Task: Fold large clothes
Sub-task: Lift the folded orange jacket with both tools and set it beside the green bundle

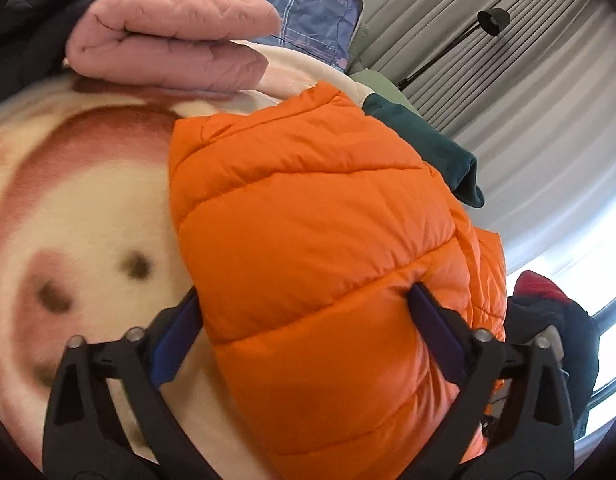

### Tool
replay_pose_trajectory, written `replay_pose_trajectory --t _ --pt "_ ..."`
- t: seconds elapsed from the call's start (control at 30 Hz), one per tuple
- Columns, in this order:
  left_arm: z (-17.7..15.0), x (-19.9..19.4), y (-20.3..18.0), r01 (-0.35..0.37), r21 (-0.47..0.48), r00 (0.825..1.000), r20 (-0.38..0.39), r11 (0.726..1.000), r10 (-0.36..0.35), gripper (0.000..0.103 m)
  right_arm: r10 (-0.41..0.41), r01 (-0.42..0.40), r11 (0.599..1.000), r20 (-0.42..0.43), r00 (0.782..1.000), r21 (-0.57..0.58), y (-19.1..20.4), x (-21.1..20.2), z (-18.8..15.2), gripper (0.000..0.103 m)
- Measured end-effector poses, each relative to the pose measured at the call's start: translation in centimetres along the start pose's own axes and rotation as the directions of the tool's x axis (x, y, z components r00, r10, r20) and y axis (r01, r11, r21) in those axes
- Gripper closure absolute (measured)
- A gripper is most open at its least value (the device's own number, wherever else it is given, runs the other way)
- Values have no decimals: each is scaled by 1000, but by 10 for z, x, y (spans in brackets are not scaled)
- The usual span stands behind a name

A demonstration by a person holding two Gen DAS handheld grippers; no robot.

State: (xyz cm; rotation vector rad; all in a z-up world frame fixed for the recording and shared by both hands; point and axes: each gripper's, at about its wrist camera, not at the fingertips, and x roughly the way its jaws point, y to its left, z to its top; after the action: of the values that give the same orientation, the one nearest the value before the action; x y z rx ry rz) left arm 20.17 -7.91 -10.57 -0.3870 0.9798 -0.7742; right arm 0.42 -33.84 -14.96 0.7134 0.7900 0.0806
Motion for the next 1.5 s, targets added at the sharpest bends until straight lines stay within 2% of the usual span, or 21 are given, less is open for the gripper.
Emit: replay_pose_trajectory --t 0.07,0.13,0.23,0.33,0.5,0.63,0.73,0.83,0.87,0.9,0.93,0.97,1.0,1.07,1.1,1.13,1.2,1.23,1.3,1.4,1.5 --pt "2 -2 -12 -8 40 1000 24 999 7 36 -23 25 998 36 999 -66 11 -5 0 64" --pt "7 -8 -27 -38 113 998 52 993 32 50 -58 71 984 87 995 -161 29 -12 1 75" --pt "24 -23 -63 -87 229 990 131 969 58 61 -76 121 955 169 983 -271 53 -25 14 80" --pt "60 -33 -97 -91 297 980 197 950 32 61 -65 135 940 224 972 -314 65 -36 43 80" --pt "126 -24 -140 -156 381 957 285 911 44 61 -62 168 917 287 956 -362 69 -30 129 80" --pt "196 20 -151 -254 378 942 305 891 139 60 -36 119 941 255 966 -317 51 6 201 80" --pt "246 67 -147 -325 368 928 301 871 220 59 -94 188 925 280 955 -331 52 47 243 80" --pt "276 108 -143 -431 395 887 352 811 300 52 -151 232 925 271 951 -301 49 91 271 80" --pt "284 128 -139 -501 397 850 390 769 353 42 -179 254 924 265 947 -287 48 104 275 80" --pt "289 147 -132 -572 385 810 408 725 422 37 -251 321 910 268 930 -264 44 121 279 80" --pt "290 167 -123 -638 374 764 419 673 492 34 -347 416 874 278 896 -251 41 137 281 80" --pt "288 181 -117 -671 374 738 426 640 524 34 -406 475 845 282 869 -247 38 149 281 80" --pt "283 194 -109 -677 388 734 420 626 534 34 -456 517 821 269 849 -242 30 167 275 78" --pt "267 219 -85 -635 406 773 350 657 530 33 -483 536 815 254 838 -219 15 185 268 77" --pt "259 226 -78 -619 415 785 319 667 530 33 -473 523 826 248 846 -211 12 186 269 77" --pt "248 235 -69 -614 428 789 298 663 538 34 -459 507 838 241 855 -203 10 183 270 77" --pt "238 237 -64 -625 417 781 329 660 531 34 -434 478 856 226 872 -199 6 178 268 76" --pt "237 233 -60 -609 400 793 319 685 519 34 -428 470 860 222 876 -196 4 178 269 75" --pt "237 226 -59 -597 376 802 299 709 517 34 -408 448 874 219 886 -188 0 176 272 70" --pt "224 206 -68 -577 400 817 288 712 500 32 -370 404 904 216 904 -142 -7 168 276 53" --pt "197 178 -91 -532 427 847 289 731 447 19 -352 374 924 197 915 -84 -8 146 267 40"
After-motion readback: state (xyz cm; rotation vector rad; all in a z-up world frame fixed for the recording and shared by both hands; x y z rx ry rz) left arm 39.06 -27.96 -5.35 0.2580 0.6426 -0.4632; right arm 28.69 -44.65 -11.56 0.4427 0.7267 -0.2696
